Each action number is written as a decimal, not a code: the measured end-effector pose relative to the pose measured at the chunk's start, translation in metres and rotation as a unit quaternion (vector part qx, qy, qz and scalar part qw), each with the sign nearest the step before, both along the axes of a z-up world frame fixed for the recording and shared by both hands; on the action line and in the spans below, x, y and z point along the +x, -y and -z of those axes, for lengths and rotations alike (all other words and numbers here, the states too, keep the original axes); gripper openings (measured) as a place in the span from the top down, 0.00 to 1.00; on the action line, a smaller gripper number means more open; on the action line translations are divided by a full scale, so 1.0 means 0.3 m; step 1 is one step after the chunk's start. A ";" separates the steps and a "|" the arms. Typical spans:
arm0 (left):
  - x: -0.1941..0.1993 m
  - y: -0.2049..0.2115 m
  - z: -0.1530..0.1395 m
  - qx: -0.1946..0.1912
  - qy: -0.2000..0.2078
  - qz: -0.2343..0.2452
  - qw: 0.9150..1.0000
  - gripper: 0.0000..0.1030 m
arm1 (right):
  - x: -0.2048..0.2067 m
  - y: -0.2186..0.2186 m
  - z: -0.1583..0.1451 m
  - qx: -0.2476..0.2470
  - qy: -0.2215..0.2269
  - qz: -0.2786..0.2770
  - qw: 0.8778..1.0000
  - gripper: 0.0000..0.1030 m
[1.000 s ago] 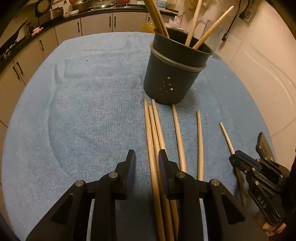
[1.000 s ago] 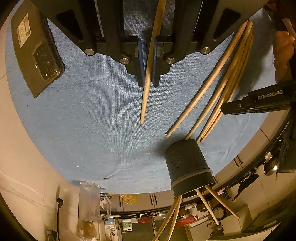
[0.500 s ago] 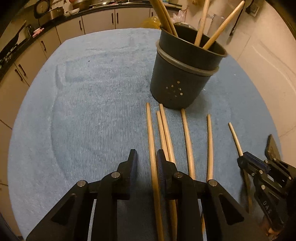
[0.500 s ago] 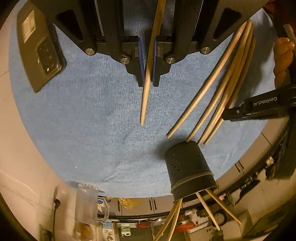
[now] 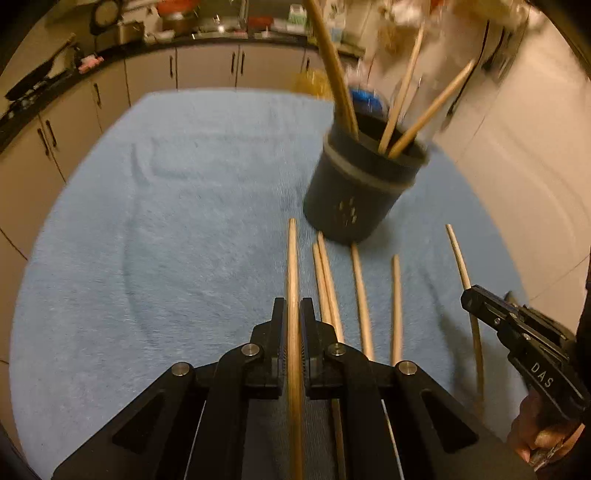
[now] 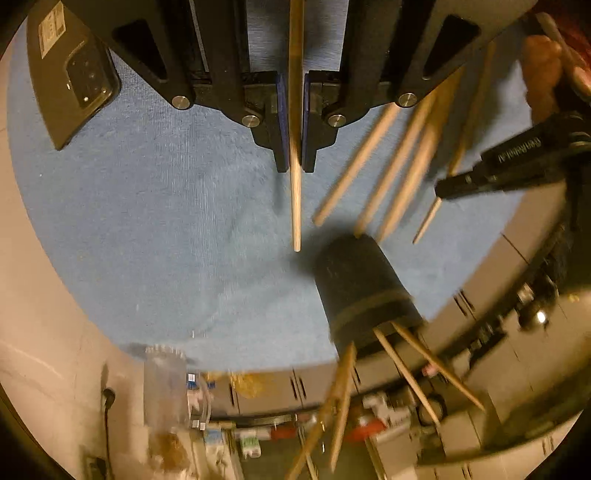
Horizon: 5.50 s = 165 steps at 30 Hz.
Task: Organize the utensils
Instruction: 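Grasp a chopstick with the left tool while the right tool grasps another, then lift the held chopsticks upright and carry both tools above the black holder, then lower the left tool's chopstick into the holder and open it while the right tool does too, then move both open tools back down to the loose chopsticks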
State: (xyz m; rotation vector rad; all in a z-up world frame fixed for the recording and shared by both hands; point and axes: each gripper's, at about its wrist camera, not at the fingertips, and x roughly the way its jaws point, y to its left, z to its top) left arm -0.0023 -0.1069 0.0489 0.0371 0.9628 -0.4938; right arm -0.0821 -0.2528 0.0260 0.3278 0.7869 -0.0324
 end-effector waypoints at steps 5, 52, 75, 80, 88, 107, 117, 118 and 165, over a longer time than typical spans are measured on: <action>-0.073 -0.061 -0.142 -0.047 0.059 -0.017 0.997 0.94 | -0.086 -0.018 -0.110 0.012 0.085 0.004 0.996 0.93; -0.207 -0.117 -0.314 -0.075 0.138 -0.026 0.987 0.94 | -0.255 -0.037 -0.283 0.037 0.214 0.040 0.975 0.93; -0.136 -0.084 -0.508 -0.094 0.165 -0.020 0.982 0.94 | -0.179 0.014 -0.402 0.050 0.240 0.050 0.968 0.93; -0.114 -0.070 -0.567 -0.097 0.178 -0.016 0.979 0.94 | -0.139 0.031 -0.456 0.050 0.253 0.054 0.965 0.93; -0.068 -0.025 -0.698 -0.111 0.206 -0.007 0.972 0.94 | -0.019 0.062 -0.552 0.048 0.274 0.062 0.959 0.93; 0.114 0.081 -0.691 -0.113 0.194 -0.007 0.974 0.94 | 0.230 0.127 -0.594 0.026 0.282 0.089 0.955 0.93; 0.166 0.106 -0.603 -0.106 0.172 -0.004 0.979 0.94 | 0.296 0.104 -0.511 0.010 0.257 0.085 0.963 0.93; 0.171 0.110 -0.587 -0.104 0.167 -0.003 0.980 0.94 | 0.302 0.103 -0.498 0.010 0.251 0.082 0.965 0.93; -0.169 -0.147 -0.015 -0.010 0.105 -0.077 0.992 0.52 | -0.106 -0.075 -0.003 0.015 0.068 0.074 0.995 0.49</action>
